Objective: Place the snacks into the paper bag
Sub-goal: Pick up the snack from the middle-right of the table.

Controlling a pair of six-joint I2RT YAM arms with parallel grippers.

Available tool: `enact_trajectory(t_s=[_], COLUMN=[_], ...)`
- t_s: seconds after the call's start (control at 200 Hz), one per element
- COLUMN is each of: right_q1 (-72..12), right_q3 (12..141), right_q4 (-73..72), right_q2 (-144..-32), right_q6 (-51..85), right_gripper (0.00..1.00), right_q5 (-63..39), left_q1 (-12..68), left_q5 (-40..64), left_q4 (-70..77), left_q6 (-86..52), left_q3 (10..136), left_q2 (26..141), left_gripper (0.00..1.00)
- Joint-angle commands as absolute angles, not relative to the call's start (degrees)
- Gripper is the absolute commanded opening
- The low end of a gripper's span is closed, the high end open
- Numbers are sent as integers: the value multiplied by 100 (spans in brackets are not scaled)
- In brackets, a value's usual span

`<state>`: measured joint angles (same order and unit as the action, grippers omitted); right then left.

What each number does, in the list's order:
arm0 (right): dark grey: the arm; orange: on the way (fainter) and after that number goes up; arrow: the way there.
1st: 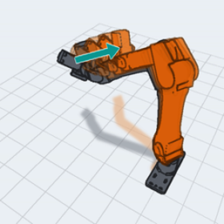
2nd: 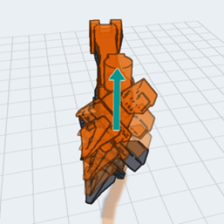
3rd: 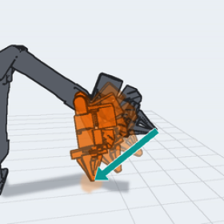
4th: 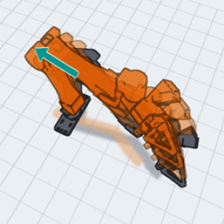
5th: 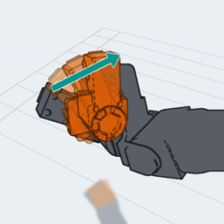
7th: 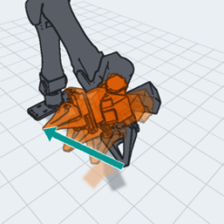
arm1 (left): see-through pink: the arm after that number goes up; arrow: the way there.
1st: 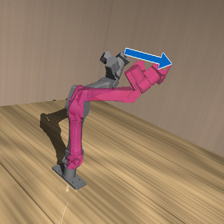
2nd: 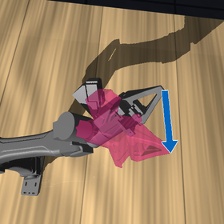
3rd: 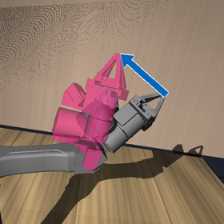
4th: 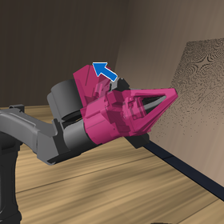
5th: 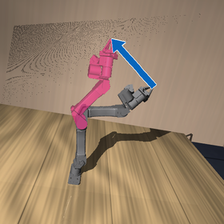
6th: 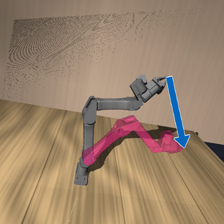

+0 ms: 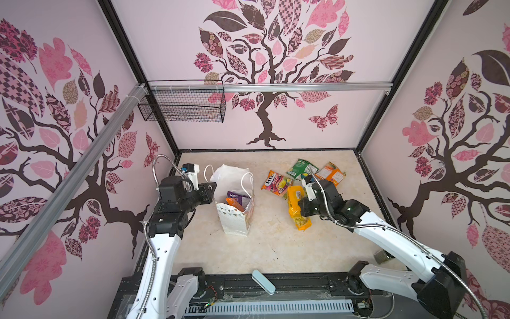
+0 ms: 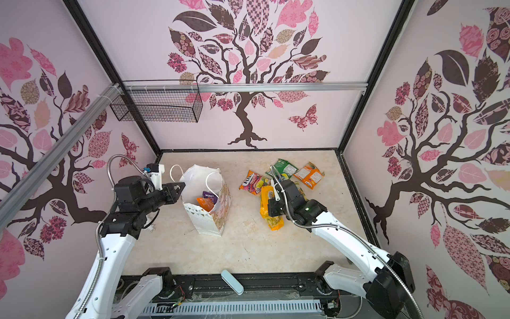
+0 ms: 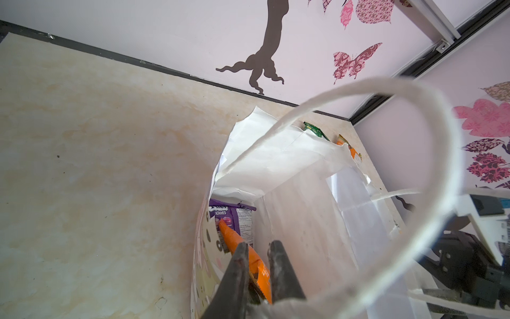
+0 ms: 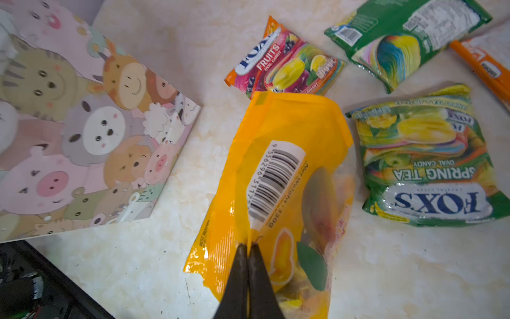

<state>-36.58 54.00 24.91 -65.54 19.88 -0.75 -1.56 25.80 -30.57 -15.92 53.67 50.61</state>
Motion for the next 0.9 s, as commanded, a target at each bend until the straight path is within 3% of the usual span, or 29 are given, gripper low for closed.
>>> enact_trajectory(t_s=[0.0,0.895], right_q1=[-3648,-3698], right_q3=[5951,8894], right_q4=[1751,665], right_q2=[-6285,-7402], right_q6=[1798,1804], right_gripper=[0,0], right_q5=[-375,-1972], left_q1=[-133,-132], left_q5=[2462,2450], left_q4=[-3243,-3097], left_q6=[-1459,-1599], left_q3=[5519,5256], left_q2=[5027,5018], left_gripper=[19,19])
